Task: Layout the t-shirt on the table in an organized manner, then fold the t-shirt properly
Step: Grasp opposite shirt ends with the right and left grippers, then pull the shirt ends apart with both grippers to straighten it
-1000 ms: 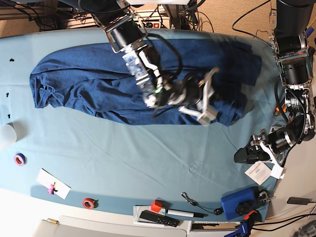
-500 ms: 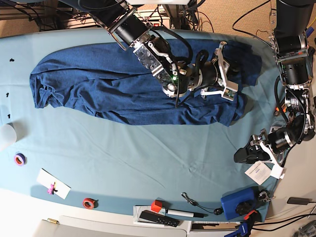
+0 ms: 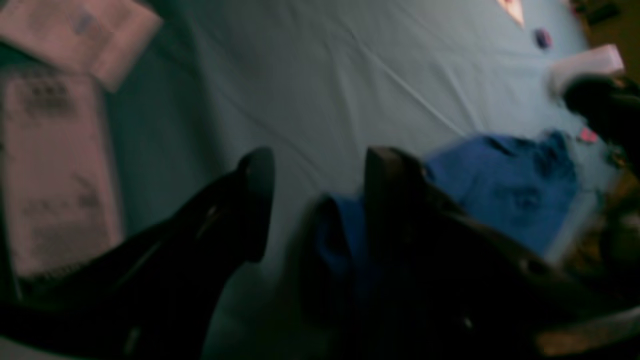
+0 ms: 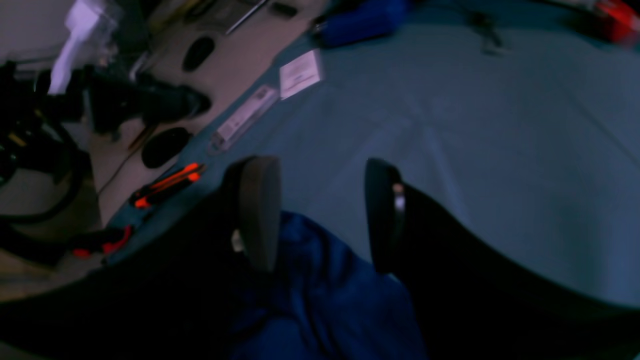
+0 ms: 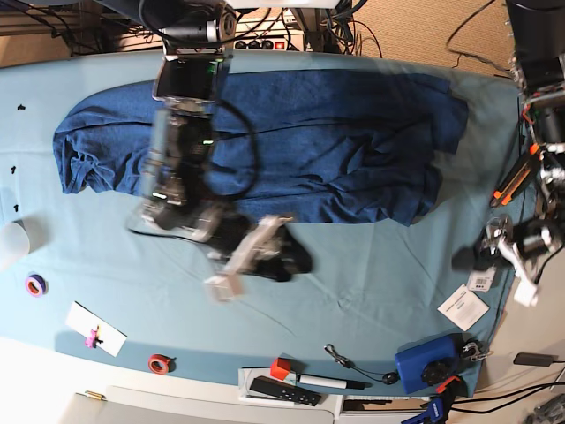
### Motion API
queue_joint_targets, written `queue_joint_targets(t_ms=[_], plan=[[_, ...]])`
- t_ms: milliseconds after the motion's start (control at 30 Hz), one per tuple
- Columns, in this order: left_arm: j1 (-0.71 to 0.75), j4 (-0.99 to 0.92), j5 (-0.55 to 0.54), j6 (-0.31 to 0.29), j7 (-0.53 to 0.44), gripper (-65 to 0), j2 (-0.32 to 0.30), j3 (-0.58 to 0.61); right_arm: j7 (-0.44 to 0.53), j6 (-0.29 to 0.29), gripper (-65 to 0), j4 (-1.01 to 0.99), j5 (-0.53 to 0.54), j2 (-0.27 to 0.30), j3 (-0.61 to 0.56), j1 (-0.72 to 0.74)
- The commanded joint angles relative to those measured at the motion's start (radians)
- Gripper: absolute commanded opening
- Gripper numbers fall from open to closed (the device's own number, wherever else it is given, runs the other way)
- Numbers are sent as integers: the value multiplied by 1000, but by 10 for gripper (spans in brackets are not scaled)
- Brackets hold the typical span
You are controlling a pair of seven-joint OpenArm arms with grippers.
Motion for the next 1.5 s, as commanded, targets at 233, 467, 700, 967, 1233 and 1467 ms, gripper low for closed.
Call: queue_joint_targets(t_ms=[233,467,700,967,1233,1467], plan=[[167,15,-185,-3,125,-349,-55,-7,-142,30,-371,23,306,70,241,-26],[303,15,-204,-6,126,-349,-55,-7,-200,30,-371,23,396,179,328,-94],[389,15,-203,-6,125,-330,-55,-7,-201,30,-371,23,428,271,401,-156],[427,15,-197,-6,113,-330,-8,4,-207,30,-371,23,446,310,474,-172],[408,15,-50,33,1,-330,101,136,-215,30,-371,23,447,317,505,-171],[365,18,25,53,61,-331,142,157,-224,30,-371,23,444,368,535,-171]])
